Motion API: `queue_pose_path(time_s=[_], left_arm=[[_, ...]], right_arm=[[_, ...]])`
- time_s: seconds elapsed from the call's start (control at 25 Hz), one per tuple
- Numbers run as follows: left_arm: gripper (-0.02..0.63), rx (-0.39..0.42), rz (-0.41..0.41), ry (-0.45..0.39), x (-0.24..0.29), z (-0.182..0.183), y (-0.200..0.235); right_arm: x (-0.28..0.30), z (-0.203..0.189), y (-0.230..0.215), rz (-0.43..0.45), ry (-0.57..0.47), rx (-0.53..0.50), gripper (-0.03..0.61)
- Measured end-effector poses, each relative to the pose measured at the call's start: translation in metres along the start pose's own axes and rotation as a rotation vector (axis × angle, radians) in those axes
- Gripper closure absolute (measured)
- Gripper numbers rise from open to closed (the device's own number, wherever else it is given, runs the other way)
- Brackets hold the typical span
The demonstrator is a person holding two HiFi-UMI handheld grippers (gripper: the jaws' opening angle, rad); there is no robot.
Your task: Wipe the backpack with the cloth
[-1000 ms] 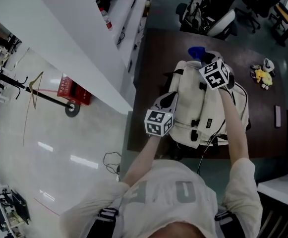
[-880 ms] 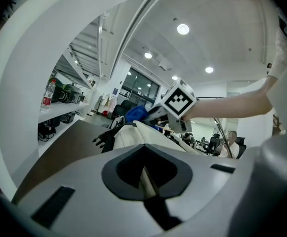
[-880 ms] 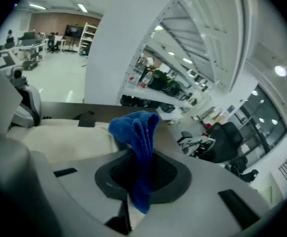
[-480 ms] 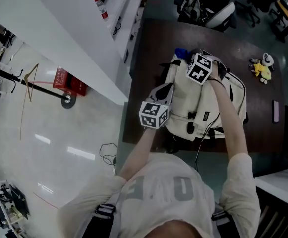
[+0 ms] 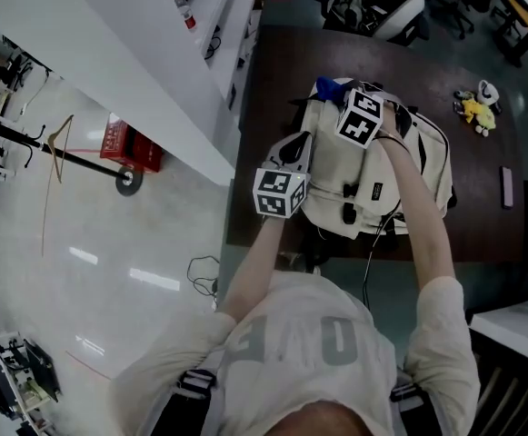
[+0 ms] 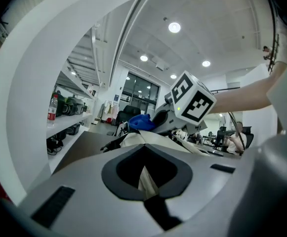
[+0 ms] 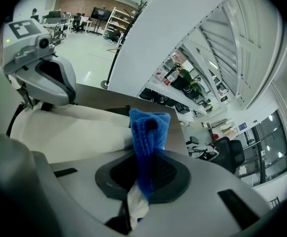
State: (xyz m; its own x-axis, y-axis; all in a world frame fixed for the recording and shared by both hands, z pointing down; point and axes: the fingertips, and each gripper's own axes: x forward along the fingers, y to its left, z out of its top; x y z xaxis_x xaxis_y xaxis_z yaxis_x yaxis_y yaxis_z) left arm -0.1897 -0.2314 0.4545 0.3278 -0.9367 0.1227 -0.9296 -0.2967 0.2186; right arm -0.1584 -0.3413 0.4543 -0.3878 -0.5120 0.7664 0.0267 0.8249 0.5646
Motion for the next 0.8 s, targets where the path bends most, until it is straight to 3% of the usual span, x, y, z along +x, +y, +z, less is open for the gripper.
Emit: queue_pose_path(time_s=[0.36, 0.6, 0.8], left_arm=[[0.609, 0.050, 0.092, -0.061, -0.035, 0.027, 0.018], [0.609, 0.073, 0.104, -0.063, -0.054, 0.030, 0.010], [0.609, 0.088, 0.106, -0.067, -0.065, 0.030, -0.003]], right_arm=[[-0.027, 0.007, 0.047, 0.008, -0.019, 0.000, 0.537], [-0.050, -0.001, 0.074, 0.019, -0.047, 0.071, 0.537], [-0.067, -0.001, 0.109, 0.029, -0.070, 0.065, 0.537]])
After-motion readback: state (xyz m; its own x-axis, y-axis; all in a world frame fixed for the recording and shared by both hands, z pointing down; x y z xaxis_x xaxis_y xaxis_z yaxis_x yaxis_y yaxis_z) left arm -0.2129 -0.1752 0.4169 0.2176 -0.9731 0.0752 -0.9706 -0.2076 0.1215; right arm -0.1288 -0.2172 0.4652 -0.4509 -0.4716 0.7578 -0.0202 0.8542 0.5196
